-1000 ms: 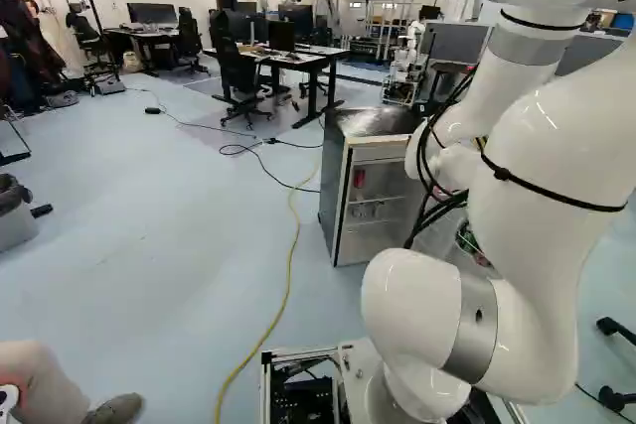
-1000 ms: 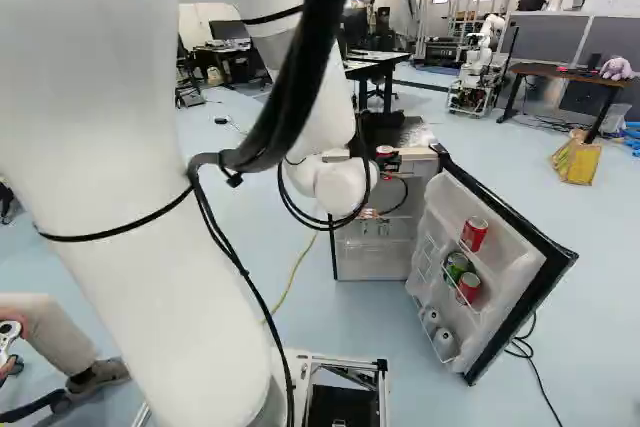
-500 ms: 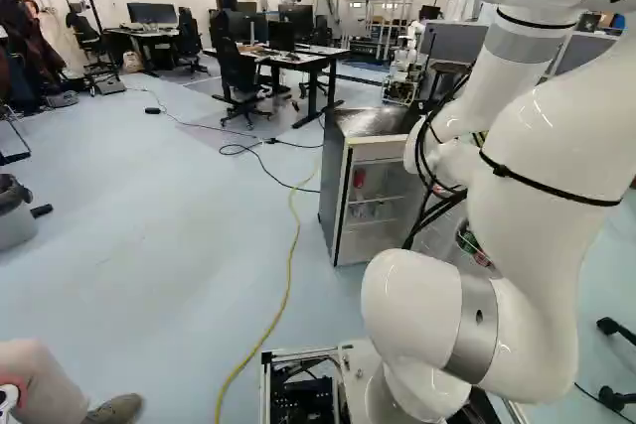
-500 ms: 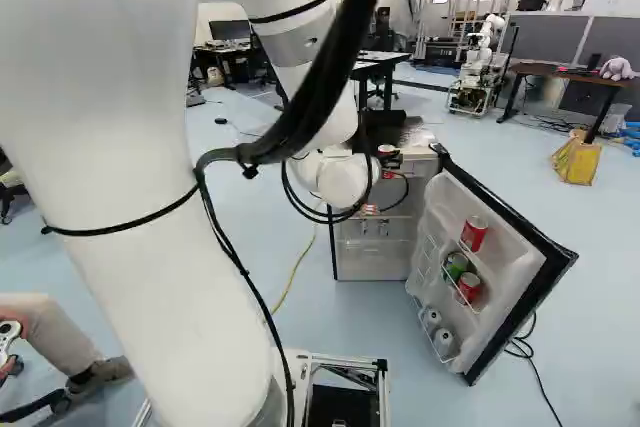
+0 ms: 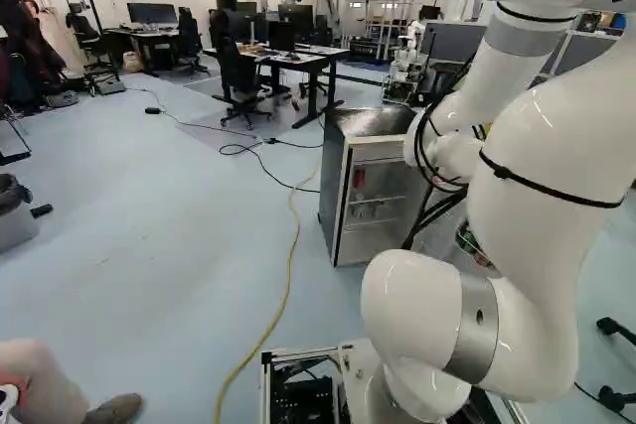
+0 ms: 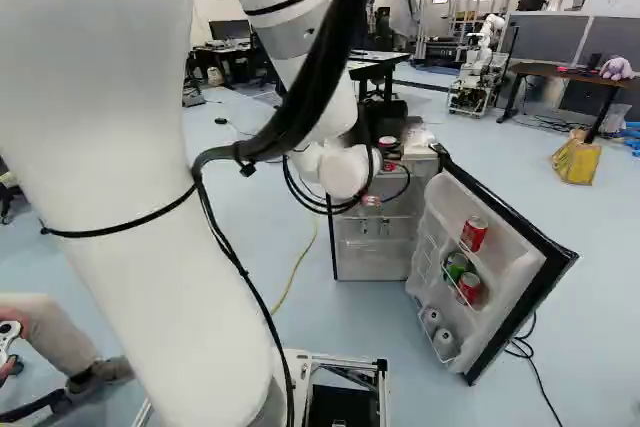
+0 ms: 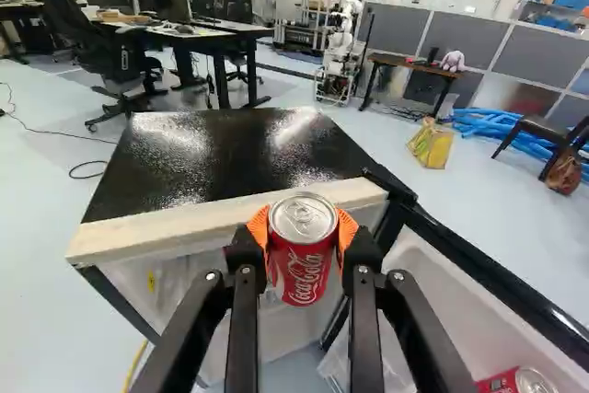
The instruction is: Grab a drink from the fridge
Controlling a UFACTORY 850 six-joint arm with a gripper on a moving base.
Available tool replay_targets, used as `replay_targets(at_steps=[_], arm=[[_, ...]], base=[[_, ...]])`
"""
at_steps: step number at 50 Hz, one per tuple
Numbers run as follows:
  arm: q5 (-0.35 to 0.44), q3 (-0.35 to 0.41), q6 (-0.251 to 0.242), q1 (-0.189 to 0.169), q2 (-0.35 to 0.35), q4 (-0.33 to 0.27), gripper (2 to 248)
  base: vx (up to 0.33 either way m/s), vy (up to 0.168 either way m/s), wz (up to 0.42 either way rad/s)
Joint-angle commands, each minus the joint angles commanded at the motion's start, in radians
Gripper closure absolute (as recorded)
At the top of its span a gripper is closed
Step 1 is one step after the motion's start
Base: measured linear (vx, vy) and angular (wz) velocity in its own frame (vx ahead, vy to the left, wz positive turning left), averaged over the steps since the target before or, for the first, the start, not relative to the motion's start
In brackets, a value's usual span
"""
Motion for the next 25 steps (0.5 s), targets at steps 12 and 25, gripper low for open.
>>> replay_targets(at_steps=[12, 25], arm=[[-0.007, -0.019, 0.000, 0.006, 0.007, 0.007, 157], [-0.015, -0.040, 0.000, 0.013, -0.009, 0.015, 157]], base=[[0.000, 0.000, 0.000], [0.000, 0.000, 0.000]])
